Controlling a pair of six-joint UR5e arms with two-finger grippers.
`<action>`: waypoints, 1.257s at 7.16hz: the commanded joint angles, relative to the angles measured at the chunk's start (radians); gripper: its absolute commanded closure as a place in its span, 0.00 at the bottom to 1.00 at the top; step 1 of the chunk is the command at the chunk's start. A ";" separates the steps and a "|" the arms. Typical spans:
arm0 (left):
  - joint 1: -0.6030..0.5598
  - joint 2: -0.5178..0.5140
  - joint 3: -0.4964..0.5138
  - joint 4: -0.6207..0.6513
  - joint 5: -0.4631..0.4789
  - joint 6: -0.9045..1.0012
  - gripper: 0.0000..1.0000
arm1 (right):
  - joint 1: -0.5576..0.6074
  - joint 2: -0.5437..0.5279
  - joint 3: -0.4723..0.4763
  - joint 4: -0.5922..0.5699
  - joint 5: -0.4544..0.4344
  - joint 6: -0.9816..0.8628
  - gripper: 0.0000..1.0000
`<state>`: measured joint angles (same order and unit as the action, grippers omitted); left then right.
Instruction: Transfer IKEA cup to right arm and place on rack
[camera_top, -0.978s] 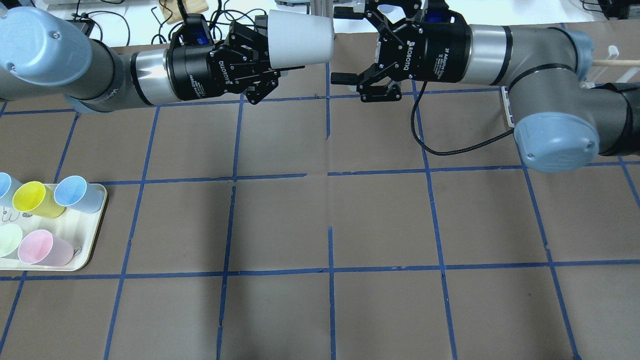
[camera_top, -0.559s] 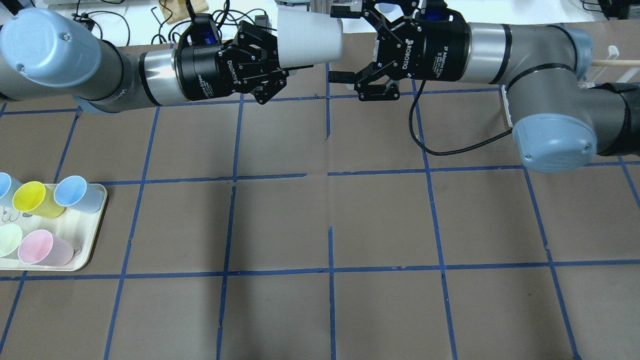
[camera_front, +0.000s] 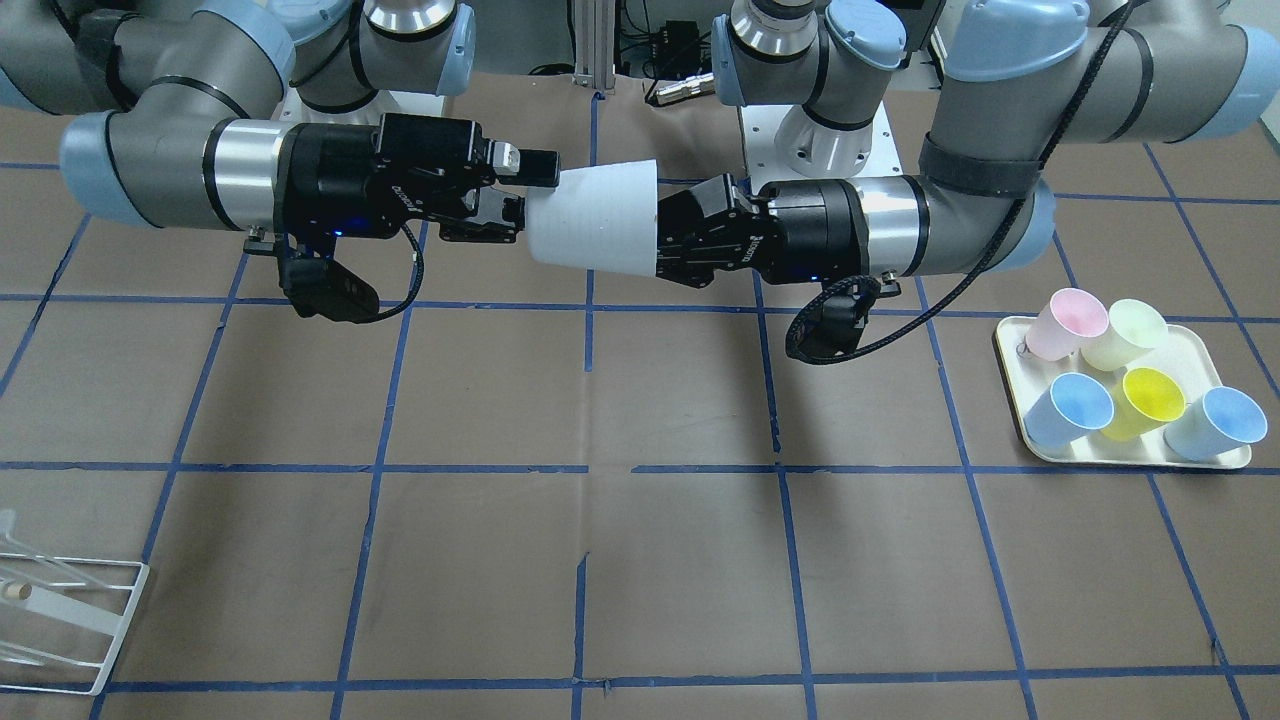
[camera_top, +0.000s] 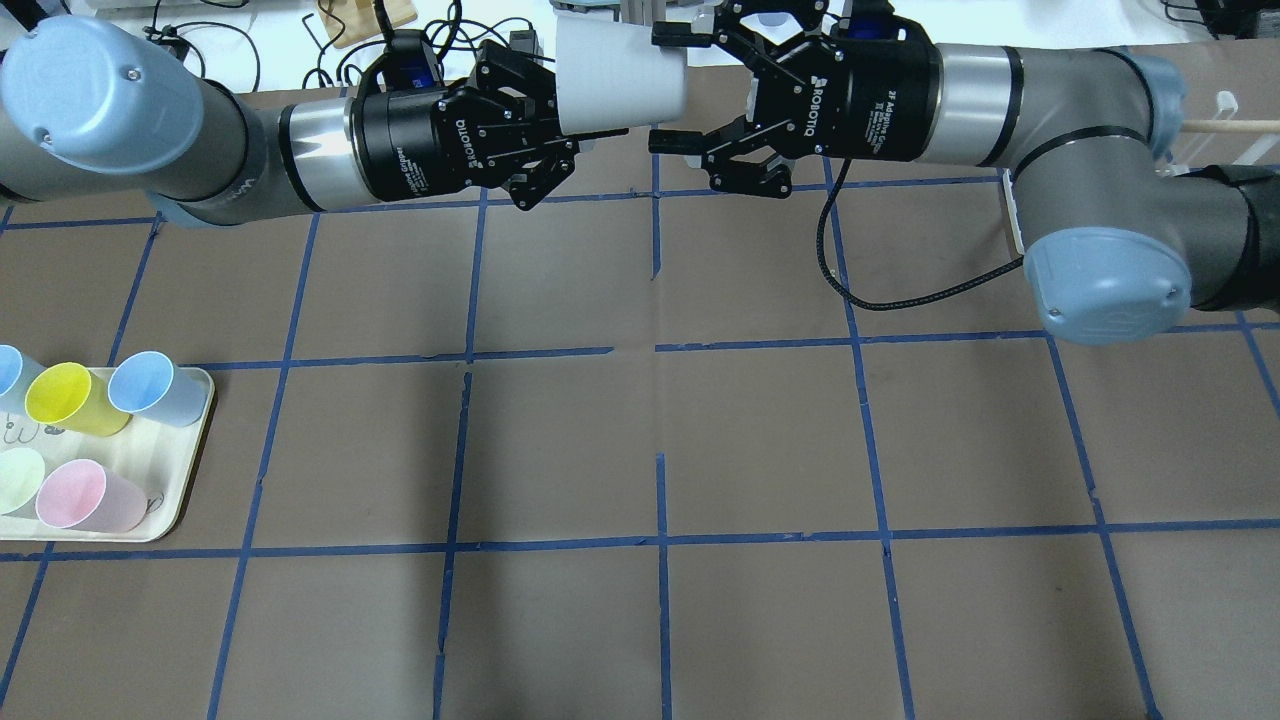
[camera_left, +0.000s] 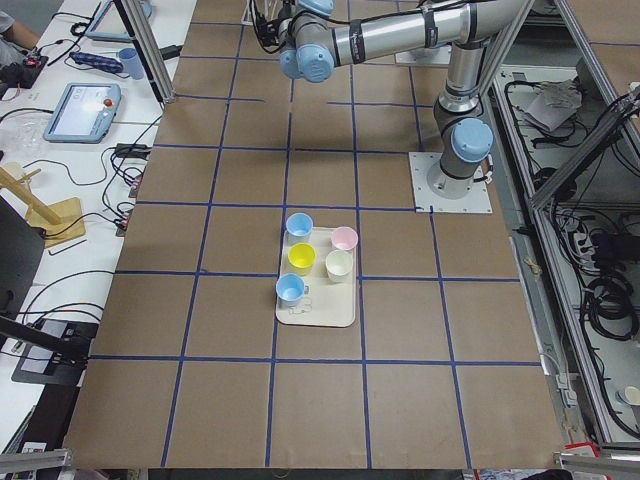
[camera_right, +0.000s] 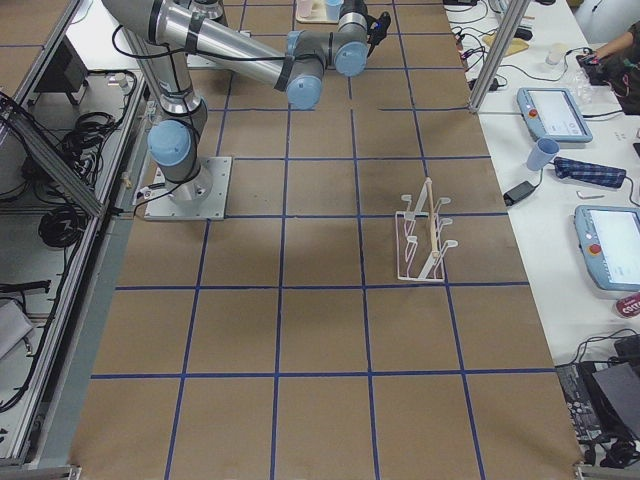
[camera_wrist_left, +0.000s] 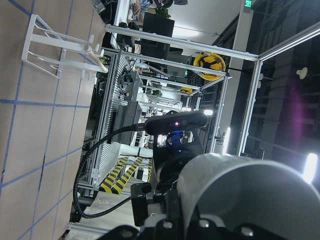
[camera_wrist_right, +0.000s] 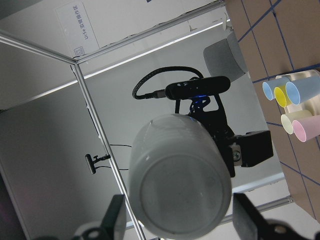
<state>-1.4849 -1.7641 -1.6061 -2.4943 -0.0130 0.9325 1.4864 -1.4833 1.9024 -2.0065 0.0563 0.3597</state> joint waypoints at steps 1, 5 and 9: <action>0.000 0.000 0.000 0.000 0.001 -0.003 0.98 | 0.000 0.001 0.001 0.000 0.022 0.016 0.49; 0.000 0.000 0.006 0.002 0.010 -0.003 0.46 | -0.002 0.003 0.006 0.000 0.034 0.022 0.87; 0.005 0.008 0.029 0.003 0.016 -0.102 0.00 | -0.011 -0.002 0.007 0.000 0.042 0.038 0.89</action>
<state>-1.4836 -1.7603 -1.5862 -2.4921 0.0024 0.8784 1.4802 -1.4845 1.9100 -2.0064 0.0978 0.3922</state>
